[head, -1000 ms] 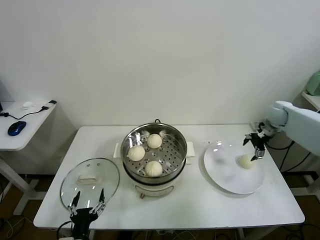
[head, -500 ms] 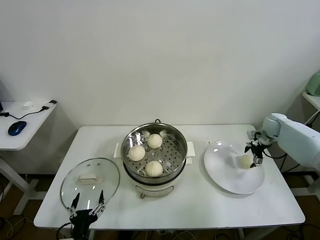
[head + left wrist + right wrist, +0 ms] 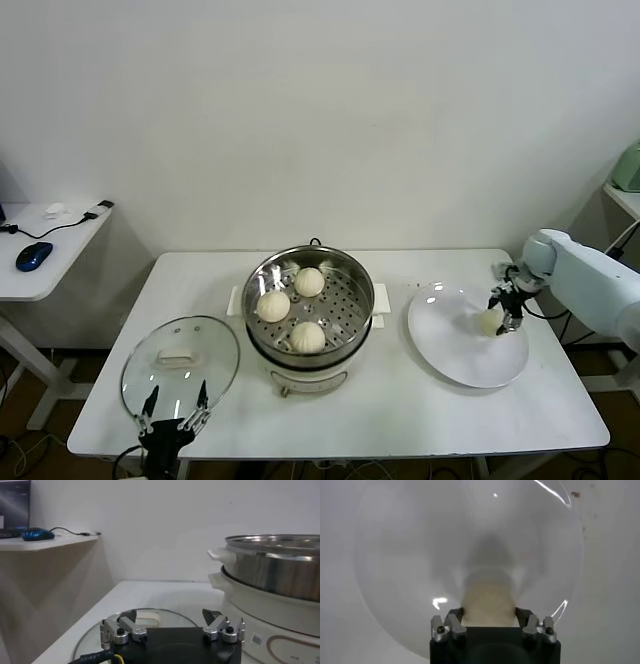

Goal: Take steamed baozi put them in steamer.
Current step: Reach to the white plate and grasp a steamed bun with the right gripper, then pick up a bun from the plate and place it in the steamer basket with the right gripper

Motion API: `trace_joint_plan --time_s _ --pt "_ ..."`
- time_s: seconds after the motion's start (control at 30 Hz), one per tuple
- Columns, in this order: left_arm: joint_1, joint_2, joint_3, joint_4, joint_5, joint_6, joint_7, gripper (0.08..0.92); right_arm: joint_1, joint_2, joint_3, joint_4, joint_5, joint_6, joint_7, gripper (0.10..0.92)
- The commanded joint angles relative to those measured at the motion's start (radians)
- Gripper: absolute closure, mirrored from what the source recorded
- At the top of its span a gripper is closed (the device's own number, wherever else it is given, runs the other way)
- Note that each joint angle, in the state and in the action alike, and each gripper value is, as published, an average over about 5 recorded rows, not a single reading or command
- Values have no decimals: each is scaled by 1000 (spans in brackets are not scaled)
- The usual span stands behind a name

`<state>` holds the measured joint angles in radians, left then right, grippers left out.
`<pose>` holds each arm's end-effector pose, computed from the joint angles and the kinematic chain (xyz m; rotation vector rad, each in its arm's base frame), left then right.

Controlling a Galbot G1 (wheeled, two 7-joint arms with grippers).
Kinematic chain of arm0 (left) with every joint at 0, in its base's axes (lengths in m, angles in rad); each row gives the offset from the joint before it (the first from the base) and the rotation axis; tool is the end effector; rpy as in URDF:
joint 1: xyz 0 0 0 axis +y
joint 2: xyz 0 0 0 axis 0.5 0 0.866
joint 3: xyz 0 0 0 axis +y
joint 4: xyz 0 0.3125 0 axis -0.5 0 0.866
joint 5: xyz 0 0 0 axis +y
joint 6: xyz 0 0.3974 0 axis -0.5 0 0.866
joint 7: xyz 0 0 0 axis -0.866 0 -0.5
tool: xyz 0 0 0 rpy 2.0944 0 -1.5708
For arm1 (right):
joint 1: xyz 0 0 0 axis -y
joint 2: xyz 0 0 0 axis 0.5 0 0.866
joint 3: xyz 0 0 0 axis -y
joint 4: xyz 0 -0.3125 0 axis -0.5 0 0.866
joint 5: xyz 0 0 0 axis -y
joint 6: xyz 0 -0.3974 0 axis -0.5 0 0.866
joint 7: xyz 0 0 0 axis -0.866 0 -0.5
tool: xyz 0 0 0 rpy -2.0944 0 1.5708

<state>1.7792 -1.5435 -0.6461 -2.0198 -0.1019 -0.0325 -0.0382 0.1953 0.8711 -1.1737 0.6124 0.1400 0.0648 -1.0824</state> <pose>0.1716 0.0476 -0.3407 0.2024 -2.8909 0.0054 0.5906 -0.2373 -0.2316 1.1541 -1.3155 1.2309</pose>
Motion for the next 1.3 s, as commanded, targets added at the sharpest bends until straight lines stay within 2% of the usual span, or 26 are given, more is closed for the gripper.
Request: trace_joint_plan --time_s 0.03,0.3,0.43,0.57,0.7,0.9,1.1,1.3 --pt "-2 0 -2 3 -1 -1 0 177 260 -43 -214 196 154 -30 -20 329" --pt "2 -2 6 -11 14 6 0 177 741 -6 -573 538 530 -148 -27 330" --pt "4 2 9 -13 18 7 -1 177 862 55 -599 726 699 -224 10 330" --pt "7 3 13 -17 17 7 -1 177 867 130 -538 841 802 -296 69 330" --pt "9 6 18 -22 17 7 -1 177 789 207 -472 854 842 -341 132 330" --pt "11 10 17 -30 12 8 -1 177 635 294 -432 780 835 -383 208 330" --pt "15 13 11 -39 3 8 -2 177 512 329 -435 682 760 -386 213 330" --pt "16 13 3 -43 -5 11 -1 177 477 316 -456 659 704 -381 192 330"
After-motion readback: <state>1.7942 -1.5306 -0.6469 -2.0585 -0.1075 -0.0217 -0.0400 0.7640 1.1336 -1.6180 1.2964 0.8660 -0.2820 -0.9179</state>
